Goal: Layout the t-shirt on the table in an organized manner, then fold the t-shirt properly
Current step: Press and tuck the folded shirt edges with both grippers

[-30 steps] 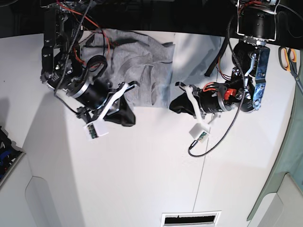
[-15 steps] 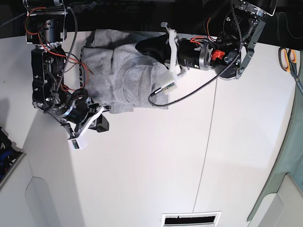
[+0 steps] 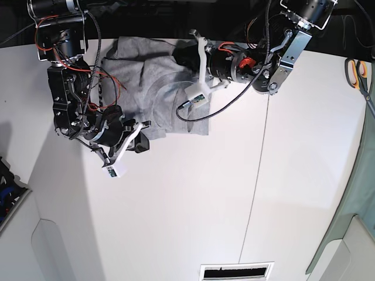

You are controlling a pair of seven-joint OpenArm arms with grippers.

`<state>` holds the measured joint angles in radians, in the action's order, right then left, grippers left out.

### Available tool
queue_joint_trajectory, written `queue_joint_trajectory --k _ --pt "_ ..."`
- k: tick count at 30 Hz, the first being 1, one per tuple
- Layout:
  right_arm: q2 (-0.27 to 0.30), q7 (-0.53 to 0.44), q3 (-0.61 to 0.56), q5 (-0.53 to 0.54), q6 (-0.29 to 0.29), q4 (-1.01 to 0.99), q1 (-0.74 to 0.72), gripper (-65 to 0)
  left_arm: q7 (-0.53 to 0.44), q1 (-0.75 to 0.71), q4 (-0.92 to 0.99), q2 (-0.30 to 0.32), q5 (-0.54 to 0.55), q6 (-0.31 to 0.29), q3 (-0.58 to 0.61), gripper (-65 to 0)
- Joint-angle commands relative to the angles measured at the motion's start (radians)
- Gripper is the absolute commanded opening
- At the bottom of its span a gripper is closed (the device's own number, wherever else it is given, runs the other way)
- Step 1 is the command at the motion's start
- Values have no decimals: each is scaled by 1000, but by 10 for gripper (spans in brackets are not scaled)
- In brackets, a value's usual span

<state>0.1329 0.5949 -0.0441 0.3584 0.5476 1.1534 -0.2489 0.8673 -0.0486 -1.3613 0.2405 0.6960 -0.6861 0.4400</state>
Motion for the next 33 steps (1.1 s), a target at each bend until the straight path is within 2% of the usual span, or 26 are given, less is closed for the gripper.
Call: queue_joint_trajectory --k 1,7,14,20,26,33 --pt "3 -15 3 14 7 15 -21 -650 -26 34 4 -1 20 -12 -3 -650" --pt "3 -15 3 -12 6 15 -20 -650 -27 113 95 -8 16 -12 -102 -650" --pt "39 -15 3 -10 5 15 -19 -650 -69 198 196 -8 -17 -12 -227 -650" --pt "38 -7 11 10 5 15 -19 -650 -159 306 343 -12 -96 -12 -238 -650" --pt "38 -3 12 25 5 16 14 -650 -160 407 428 -16 -96 -12 -238 -650" --pt "38 -16 19 27 6 16 63 -650 -129 425 423 -16 -88 -12 -238 -650"
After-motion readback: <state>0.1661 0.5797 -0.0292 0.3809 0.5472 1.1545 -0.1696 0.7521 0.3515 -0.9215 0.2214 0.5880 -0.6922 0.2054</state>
